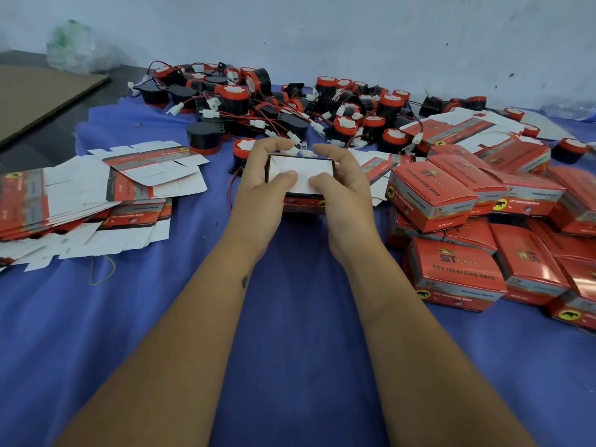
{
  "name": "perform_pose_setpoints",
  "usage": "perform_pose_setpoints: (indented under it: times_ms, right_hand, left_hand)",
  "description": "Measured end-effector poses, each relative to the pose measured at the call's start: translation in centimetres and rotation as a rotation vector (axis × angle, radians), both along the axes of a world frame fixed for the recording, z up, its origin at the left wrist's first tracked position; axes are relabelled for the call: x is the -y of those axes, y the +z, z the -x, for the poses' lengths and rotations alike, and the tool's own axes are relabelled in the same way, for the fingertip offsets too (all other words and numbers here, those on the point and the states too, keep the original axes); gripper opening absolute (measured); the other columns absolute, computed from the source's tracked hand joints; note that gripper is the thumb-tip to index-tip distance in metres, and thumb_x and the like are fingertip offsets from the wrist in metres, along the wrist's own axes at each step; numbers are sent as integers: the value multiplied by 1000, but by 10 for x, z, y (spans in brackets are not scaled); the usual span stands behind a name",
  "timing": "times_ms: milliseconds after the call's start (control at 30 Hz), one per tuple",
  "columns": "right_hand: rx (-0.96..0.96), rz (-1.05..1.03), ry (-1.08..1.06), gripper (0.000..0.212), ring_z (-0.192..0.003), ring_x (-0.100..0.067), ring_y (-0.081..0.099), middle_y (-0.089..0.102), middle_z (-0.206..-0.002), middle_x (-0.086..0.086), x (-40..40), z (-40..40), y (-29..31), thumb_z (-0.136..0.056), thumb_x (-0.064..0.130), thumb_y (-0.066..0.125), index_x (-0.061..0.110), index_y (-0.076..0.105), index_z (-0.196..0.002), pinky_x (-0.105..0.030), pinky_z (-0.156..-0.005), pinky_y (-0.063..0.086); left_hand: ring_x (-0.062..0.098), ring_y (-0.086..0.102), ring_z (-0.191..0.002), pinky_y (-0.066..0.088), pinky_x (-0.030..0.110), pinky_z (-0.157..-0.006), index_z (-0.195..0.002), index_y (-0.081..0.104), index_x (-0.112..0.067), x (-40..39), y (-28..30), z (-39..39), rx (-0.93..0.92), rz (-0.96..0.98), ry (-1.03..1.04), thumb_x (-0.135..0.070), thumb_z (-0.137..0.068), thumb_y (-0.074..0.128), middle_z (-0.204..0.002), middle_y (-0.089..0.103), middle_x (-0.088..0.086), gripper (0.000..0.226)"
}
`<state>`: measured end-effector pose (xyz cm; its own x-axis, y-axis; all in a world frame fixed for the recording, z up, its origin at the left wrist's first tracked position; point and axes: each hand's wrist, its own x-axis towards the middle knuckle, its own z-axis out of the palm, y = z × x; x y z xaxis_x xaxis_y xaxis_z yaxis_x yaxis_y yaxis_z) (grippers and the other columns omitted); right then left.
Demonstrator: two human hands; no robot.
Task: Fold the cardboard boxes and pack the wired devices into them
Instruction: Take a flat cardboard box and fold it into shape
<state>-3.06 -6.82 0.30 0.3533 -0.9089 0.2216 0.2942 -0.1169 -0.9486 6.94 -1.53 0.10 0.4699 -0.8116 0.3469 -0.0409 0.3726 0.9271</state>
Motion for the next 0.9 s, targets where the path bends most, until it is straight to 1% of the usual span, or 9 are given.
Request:
perform_pose_setpoints:
  times_ms: [200,333,400,500,600,667,767,833,900]
  right_hand:
    - [-17,-6,-75,26,-84,-9,65,66,-100,0,-2,0,1,-90,2,54,22,66,-99,-27,-67,56]
    - [-123,-90,-250,33,-113,-19,57,61,-122,-8,2,-4,1,-91,41,46,20,64,-107,-41,-99,47]
    - [-123,-174,-213,35,-107,-21,59,64,-118,-4,0,-2,4,-94,49,44,25,68,-103,-41,-90,49]
    - [26,-214,-153,29,-99,-23,64,69,-100,2,0,3,7,-97,32,48,30,73,-82,-42,-81,52]
    - [154,-79,-143,21,-92,-18,63,65,-94,2,-1,8,8,-92,2,50,17,65,-91,-34,-80,51]
    - [158,13,-95,26,-90,-14,62,65,-94,3,-5,6,9,-91,-5,49,16,62,-100,-32,-80,52]
    - [58,52,-77,46,-110,-6,57,52,-130,5,-13,-2,7,-97,7,52,36,46,-132,-19,-91,50]
    - [-123,119,-105,46,-116,-2,50,43,-138,6,-20,-8,4,-98,15,53,33,40,-139,-10,-87,43]
    - [-386,349,-72,30,-110,-6,50,53,-128,5,-24,-13,-1,-98,14,53,19,56,-127,-19,-89,42]
  left_hand:
    - [-7,62,-86,50,14,-68,-115,58,-32,2,-1,-1,-30,-42,67,-3,-93,54,-107,63,-11,37]
    - [-13,58,-79,45,7,-68,-121,57,-26,4,0,0,-56,-131,114,-15,-101,48,-99,62,-18,24]
    - [-15,55,-90,43,6,-78,-131,52,-27,2,3,6,2,-131,60,-22,-105,43,-109,58,-22,28]
    - [-5,40,-130,31,17,-106,-150,36,-25,2,11,9,67,-113,31,-43,-95,39,-146,39,-15,57]
    - [17,31,-146,30,37,-118,-156,24,-22,2,14,9,18,-171,9,-43,-92,49,-160,29,2,72]
    - [17,53,-129,48,37,-104,-153,31,-22,-2,10,7,-66,-202,-33,-32,-99,57,-148,48,2,62]
    - [18,72,-94,58,26,-67,-127,55,-10,-3,11,-3,-208,-113,144,-18,-96,63,-118,68,6,33]
    - [23,71,-100,59,29,-72,-119,53,-13,-5,14,-14,-368,20,328,-18,-94,65,-115,68,6,28]
    - [22,67,-108,58,33,-82,-119,47,-17,-11,16,-24,-430,125,478,-23,-93,66,-120,64,5,32]
